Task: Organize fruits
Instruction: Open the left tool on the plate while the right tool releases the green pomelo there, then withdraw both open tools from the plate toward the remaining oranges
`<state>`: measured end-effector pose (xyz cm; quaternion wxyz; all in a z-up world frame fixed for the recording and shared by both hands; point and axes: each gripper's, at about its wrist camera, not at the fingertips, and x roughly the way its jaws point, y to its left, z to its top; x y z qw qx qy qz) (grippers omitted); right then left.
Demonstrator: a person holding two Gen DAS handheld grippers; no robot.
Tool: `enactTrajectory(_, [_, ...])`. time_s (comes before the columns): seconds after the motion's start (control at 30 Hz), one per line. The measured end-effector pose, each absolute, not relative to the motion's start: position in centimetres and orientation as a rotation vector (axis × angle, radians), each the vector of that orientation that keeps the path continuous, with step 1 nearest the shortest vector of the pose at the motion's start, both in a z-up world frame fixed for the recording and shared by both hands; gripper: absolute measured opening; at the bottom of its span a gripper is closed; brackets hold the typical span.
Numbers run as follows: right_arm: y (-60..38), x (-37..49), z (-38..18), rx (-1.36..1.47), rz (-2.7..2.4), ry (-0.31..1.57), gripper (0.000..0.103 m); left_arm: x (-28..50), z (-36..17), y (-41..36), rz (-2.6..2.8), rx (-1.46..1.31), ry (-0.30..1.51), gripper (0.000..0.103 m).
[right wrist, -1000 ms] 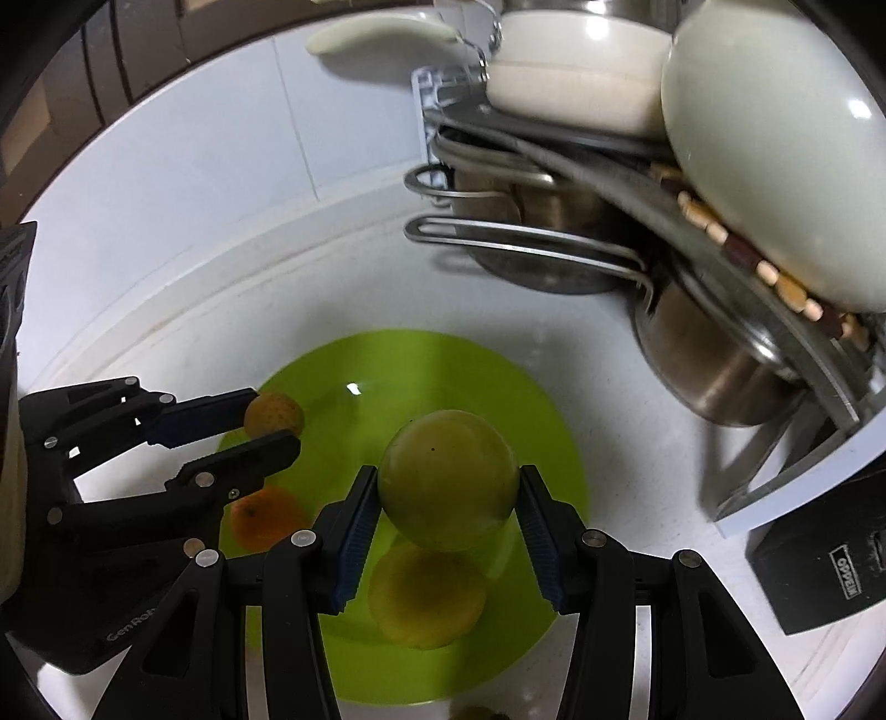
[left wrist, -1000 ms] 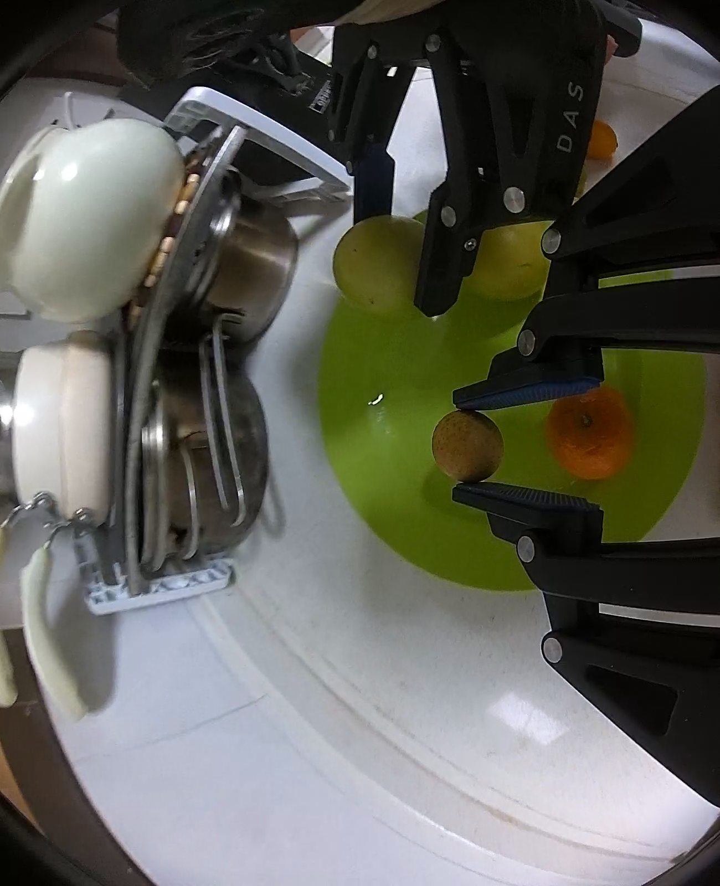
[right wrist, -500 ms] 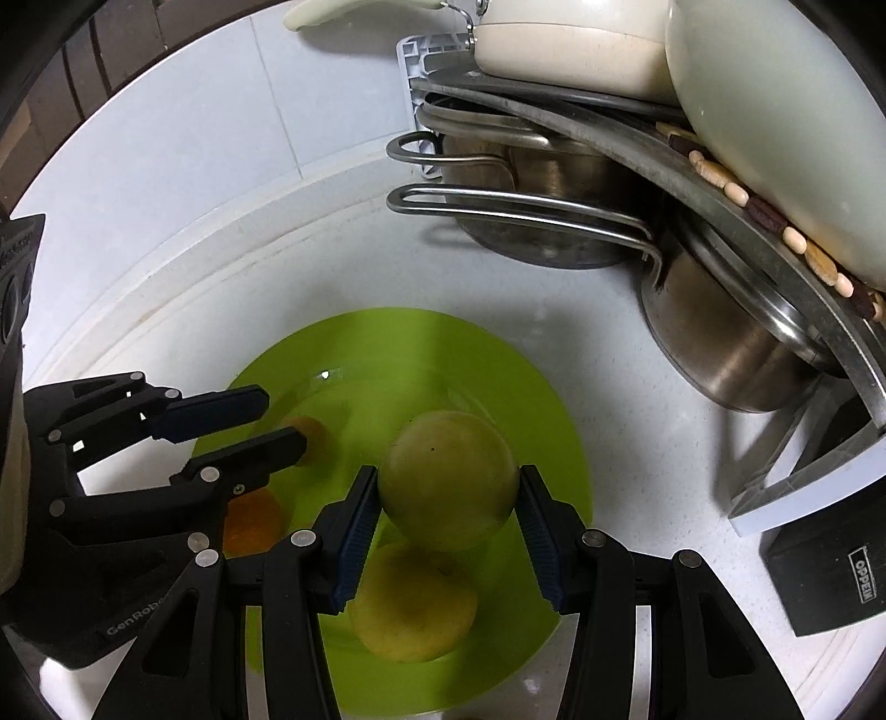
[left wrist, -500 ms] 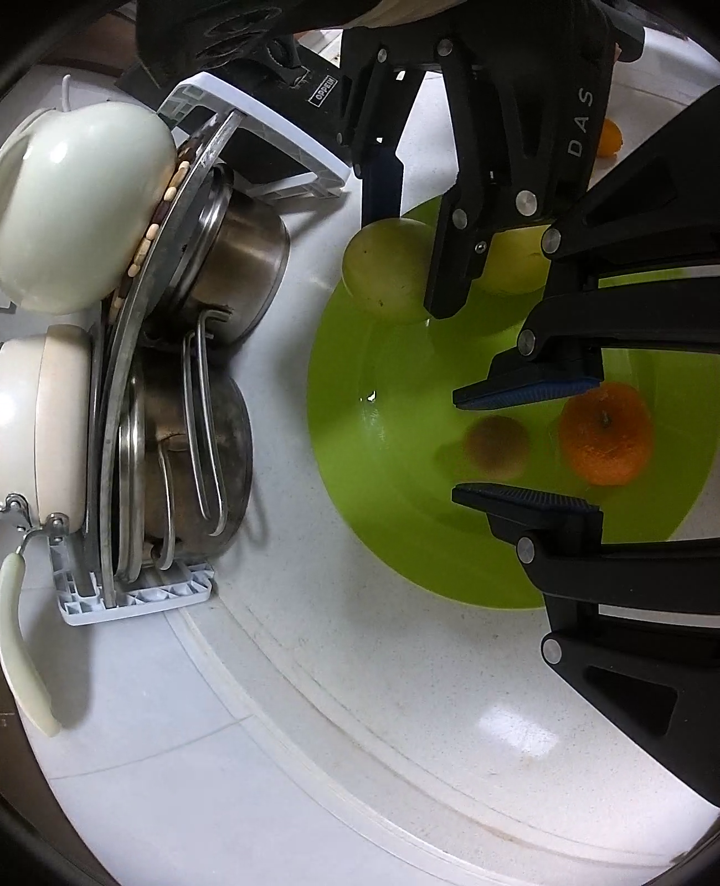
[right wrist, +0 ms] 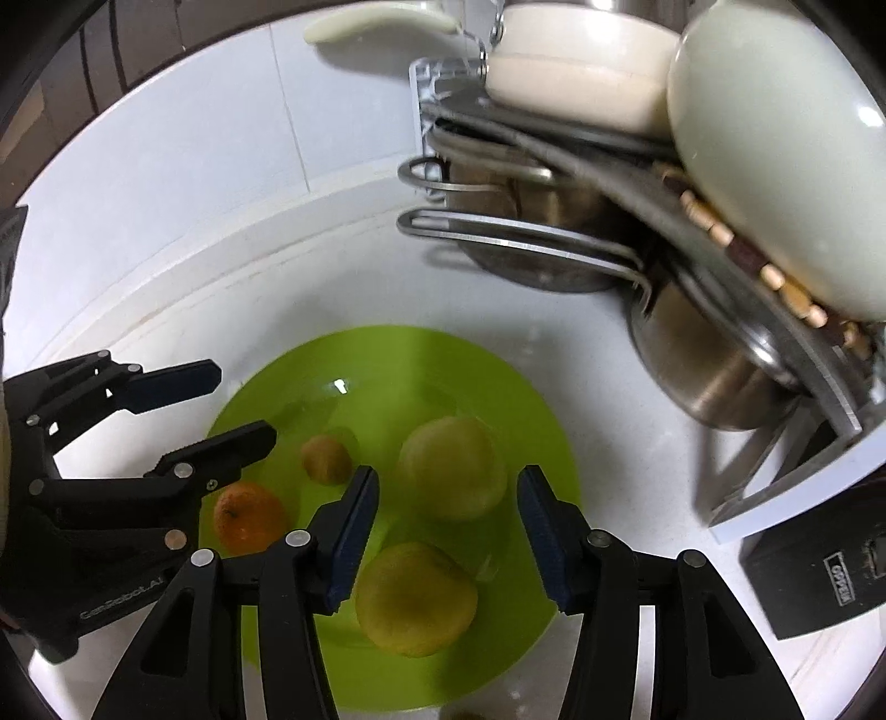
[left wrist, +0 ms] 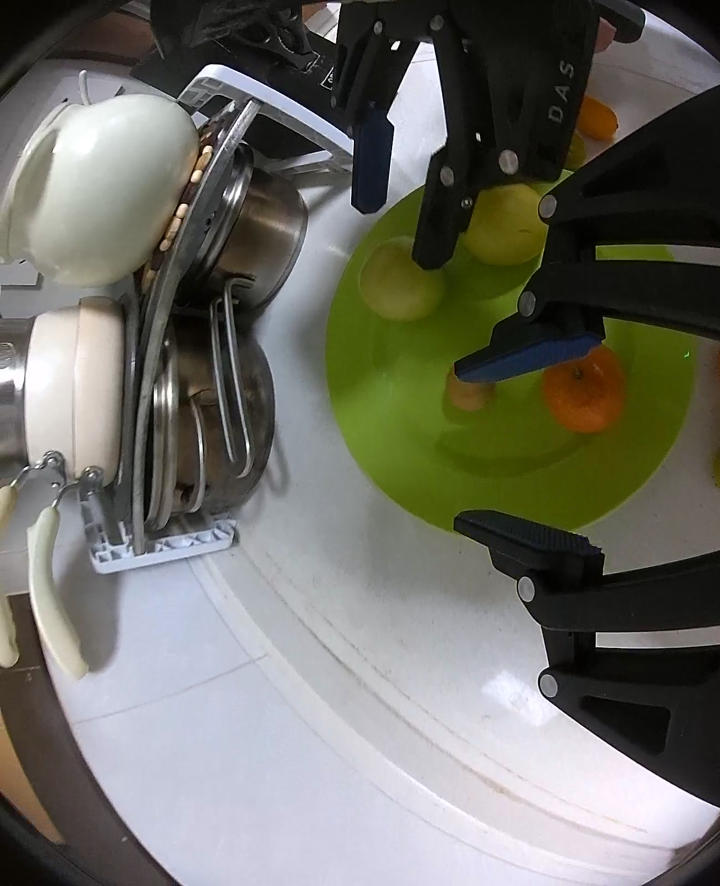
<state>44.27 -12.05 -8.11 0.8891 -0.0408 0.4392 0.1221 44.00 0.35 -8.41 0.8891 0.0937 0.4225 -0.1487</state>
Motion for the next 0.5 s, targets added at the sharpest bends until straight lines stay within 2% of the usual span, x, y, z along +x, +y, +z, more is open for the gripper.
enactTrajectory(0.5, [-12.0,39.0,-4.0,-0.059,0.251,0.8,0.053,38.3,-3.2,3.0,-0.259,0.164,0.754,0.057])
